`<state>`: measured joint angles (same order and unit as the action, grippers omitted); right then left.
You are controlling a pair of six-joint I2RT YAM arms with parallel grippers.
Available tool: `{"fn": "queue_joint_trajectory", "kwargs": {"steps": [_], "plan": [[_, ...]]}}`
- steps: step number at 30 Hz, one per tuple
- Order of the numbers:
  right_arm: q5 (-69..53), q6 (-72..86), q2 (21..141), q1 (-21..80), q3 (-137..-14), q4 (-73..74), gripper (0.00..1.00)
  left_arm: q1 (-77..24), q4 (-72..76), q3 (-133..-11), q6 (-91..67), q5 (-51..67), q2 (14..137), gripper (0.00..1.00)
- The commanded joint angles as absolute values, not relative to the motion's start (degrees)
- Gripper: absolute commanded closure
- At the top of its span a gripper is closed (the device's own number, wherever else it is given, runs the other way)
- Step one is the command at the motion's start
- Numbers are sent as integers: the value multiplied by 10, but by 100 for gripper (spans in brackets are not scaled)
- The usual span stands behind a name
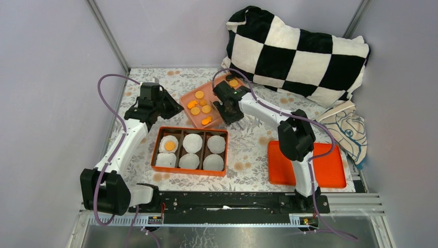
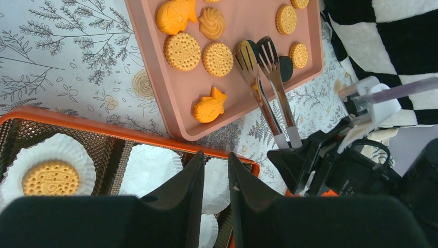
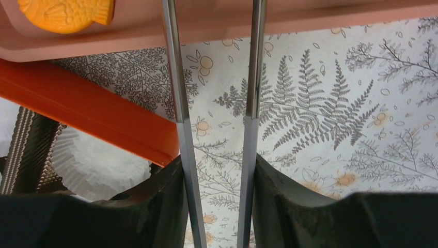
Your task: Pack the cookies
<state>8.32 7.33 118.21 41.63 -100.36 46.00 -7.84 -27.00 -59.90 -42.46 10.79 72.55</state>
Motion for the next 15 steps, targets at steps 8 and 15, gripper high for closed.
{"fn": "queue_joint_trajectory", "kwargs": {"steps": [8,15], "plan": [[79,72,1159,415,-1032,476,86,-75,-256,-597,-406,117,726,72],[54,82,996,456,-963,447,91,-62,-285,-632,-402,85,731,72]]}}
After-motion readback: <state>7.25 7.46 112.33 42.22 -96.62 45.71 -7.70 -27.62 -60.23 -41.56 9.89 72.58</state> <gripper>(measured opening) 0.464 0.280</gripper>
